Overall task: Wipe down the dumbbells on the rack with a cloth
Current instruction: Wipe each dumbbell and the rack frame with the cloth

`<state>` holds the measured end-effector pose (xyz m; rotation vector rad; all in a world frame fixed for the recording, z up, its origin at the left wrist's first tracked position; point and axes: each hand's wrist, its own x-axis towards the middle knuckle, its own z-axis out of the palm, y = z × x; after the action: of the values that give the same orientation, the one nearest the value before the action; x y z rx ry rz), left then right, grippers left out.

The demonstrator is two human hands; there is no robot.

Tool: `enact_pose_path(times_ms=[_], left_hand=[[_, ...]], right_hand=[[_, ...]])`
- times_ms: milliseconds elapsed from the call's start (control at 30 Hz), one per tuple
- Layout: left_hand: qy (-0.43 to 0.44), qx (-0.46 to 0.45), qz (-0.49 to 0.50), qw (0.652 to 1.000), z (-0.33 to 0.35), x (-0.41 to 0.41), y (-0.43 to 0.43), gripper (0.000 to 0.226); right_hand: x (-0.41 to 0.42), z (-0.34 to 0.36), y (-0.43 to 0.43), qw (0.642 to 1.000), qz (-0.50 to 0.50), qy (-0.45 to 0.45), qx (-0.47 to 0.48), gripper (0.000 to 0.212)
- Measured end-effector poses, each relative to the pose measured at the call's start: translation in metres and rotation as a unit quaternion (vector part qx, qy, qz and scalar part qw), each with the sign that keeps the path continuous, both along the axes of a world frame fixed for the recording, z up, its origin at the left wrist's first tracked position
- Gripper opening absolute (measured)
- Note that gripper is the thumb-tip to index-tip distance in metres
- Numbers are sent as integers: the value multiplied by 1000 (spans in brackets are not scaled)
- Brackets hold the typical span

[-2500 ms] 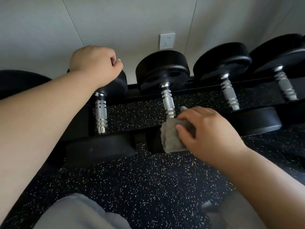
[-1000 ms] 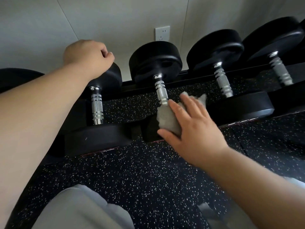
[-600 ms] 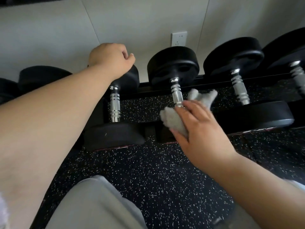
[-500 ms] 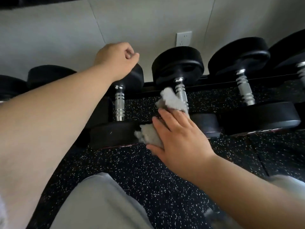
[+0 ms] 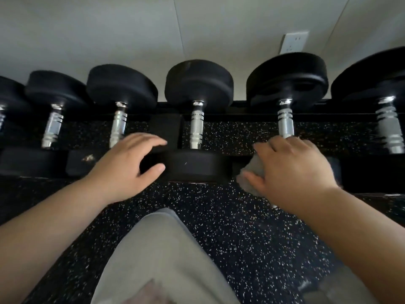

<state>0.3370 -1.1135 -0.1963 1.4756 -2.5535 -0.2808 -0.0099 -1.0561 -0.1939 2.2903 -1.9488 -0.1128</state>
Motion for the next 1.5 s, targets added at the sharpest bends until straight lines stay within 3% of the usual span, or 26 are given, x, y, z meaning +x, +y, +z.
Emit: enact_pose_path(times_ms=[67, 167, 300, 367, 533, 633, 733, 867, 967, 1100, 1233, 1400, 1500], left_hand=[[6, 4, -3, 1000, -12, -6, 6, 56], [8, -6, -23, 1000, -17, -15, 4, 51], [-97, -77, -45, 991, -2, 5, -4, 56], [-134, -78, -30, 987, 4, 19, -10, 60], [-208, -63, -7, 976, 0, 21, -15, 62], [-210, -48, -7, 976, 4, 19, -17, 66], [-230, -69, -28, 970, 11, 27, -25, 70], [-210, -68, 15, 975, 14, 36, -35, 70], [-180, -65, 23, 981, 10, 34, -38, 65], [-160, -57, 27, 985, 11, 37, -40, 57], [-157, -64, 7, 985, 9, 36, -41, 55], [-140, -83, 4, 987, 4, 38, -41, 52], [-141, -83, 9, 986, 3, 37, -42, 53]], right_hand=[[12, -1, -4, 998, 28, 42, 38, 51], [11, 5, -3, 997, 43, 34, 55, 45], [-18, 23, 3, 999, 5, -12, 46, 58], [-23, 25, 1, 1000, -11, 11, 24, 60], [13, 0, -11, 999, 14, 29, -10, 34], [18, 2, -16, 990, -13, -123, -66, 37], [30, 11, -4, 933, 1, -350, -78, 41], [79, -13, 5, 874, -8, -486, -24, 45], [116, -28, 1, 886, 12, -458, -69, 57], [154, -19, -14, 916, 59, -377, -121, 57], [140, -17, -21, 959, 59, -269, -65, 62], [83, -16, -16, 936, -44, -348, 40, 58], [91, -18, -14, 914, -61, -399, 47, 54]])
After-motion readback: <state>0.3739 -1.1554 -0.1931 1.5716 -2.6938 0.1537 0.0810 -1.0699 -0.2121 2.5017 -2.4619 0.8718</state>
